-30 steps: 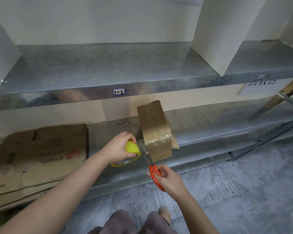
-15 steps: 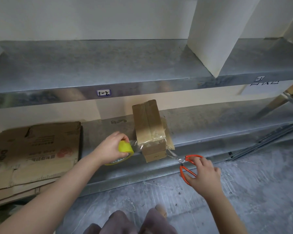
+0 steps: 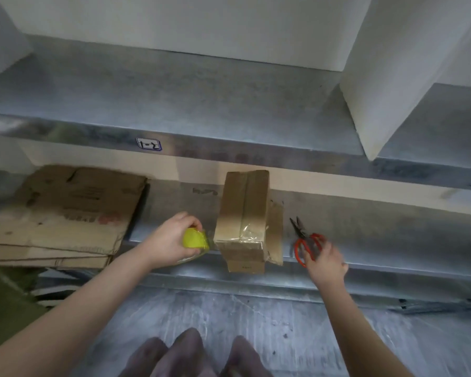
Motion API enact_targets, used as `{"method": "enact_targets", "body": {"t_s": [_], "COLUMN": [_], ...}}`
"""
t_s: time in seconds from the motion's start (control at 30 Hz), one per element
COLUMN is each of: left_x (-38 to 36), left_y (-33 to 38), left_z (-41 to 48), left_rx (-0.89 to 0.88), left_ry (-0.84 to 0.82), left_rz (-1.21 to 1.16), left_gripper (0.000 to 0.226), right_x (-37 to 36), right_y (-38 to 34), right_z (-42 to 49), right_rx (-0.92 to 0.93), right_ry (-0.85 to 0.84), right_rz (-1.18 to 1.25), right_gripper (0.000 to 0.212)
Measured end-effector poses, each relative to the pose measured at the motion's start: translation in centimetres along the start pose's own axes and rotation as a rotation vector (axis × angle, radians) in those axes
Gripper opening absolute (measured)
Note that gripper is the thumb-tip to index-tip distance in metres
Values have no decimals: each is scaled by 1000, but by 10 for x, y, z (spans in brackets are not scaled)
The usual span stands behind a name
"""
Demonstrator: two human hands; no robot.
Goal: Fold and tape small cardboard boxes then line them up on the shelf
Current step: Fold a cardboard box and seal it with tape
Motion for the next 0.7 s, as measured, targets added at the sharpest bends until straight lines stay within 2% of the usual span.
{"method": "enact_targets", "body": {"t_s": [0.2, 0.4, 0.53, 0.7], "left_x": [2, 2, 3, 6], "left_y": [-3, -1, 5, 10], "left_z": [-5, -4, -2, 2], "left_rx": [75, 65, 27, -14], "left_ry": [39, 13, -10, -31], "left_rz": [-35, -31, -19, -7], "left_gripper": [45, 46, 46, 46], "right_x": [-7, 43, 63, 47], "right_y": [-7, -73, -148, -201], "right_z": [14, -36, -91, -112], "right_rx": [148, 480, 741, 782], "right_ry": [-83, 114, 207, 227], "right_rz": [-122, -43, -34, -35], "right_gripper": [56, 45, 49, 48]}}
Point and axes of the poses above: each hand's wrist, its own z-axis towards the middle knuckle, its own x-axis out of the back of the hand, y = z × x, the point moved 10 cm from there along z, towards the middle knuckle, and after that the axes turned 15 degrees about x, right-handed, at the moved point
